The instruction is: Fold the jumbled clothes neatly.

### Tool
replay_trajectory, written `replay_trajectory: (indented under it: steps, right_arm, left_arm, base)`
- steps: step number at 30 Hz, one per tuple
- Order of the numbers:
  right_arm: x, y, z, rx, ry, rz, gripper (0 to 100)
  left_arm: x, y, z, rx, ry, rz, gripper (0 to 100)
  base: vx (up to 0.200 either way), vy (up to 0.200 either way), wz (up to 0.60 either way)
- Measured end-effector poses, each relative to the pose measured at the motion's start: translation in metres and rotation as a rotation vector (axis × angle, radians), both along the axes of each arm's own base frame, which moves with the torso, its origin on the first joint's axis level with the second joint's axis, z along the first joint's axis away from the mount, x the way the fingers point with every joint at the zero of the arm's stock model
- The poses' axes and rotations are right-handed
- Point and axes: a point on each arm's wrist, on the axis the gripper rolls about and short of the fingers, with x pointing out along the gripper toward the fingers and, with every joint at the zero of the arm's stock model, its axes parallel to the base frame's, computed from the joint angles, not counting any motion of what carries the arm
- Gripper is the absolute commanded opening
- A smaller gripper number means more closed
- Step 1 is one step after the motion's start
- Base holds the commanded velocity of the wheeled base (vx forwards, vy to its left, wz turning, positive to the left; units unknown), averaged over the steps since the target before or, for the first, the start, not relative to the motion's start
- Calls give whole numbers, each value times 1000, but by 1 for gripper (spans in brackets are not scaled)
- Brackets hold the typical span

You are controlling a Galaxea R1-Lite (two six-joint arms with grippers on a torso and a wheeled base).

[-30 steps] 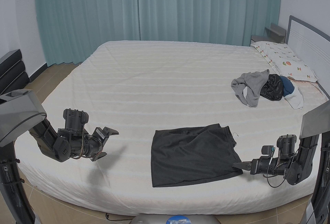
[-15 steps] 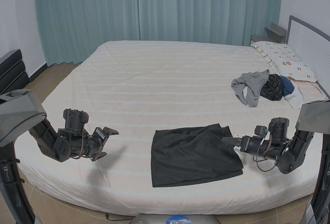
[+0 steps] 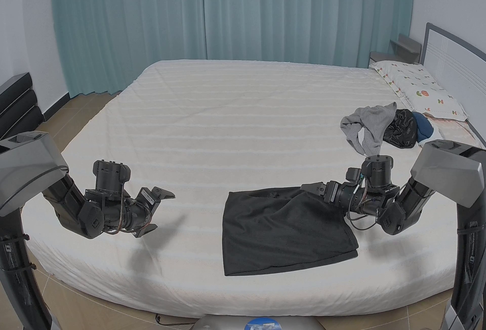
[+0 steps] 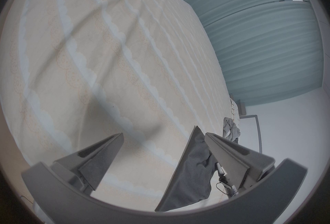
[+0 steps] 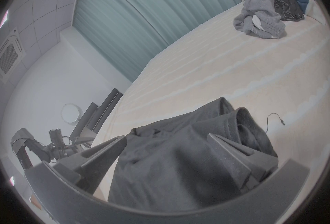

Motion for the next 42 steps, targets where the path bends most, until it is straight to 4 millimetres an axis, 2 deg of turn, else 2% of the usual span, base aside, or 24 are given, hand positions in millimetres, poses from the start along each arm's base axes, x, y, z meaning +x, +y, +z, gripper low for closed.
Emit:
replay_trajectory:
  steps: [6,12,19,24,25,34,42]
  right_arm:
    - [22,-15,-19,4,10,-72,100]
    - [36,-37,-29,70,38,-158,100]
    - [41,-58,-30,169,34,-199,100]
    - [37,-59,-36,168,60,-197,100]
    - [37,-59,-36,167,64,-196,0]
    - [37,-55,-44,159,79,-187,0]
    - [41,-66,-41,169,57,-217,0]
  left_arm:
    - [0,0,0,1,0,1,100]
    - [0,0,0,1,1,1,100]
    - [0,0,0,2,1,1,100]
    - [0,0,0,1,0,1,100]
    - [0,0,0,2,0,1,100]
    - [0,0,0,2,-1,1,100]
    - [0,0,0,2,0,1,100]
  base:
    - [0,0,0]
    - [0,0,0]
    - [0,0,0]
    - [0,0,0]
    - [0,0,0]
    - [0,0,0]
    - [0,0,0]
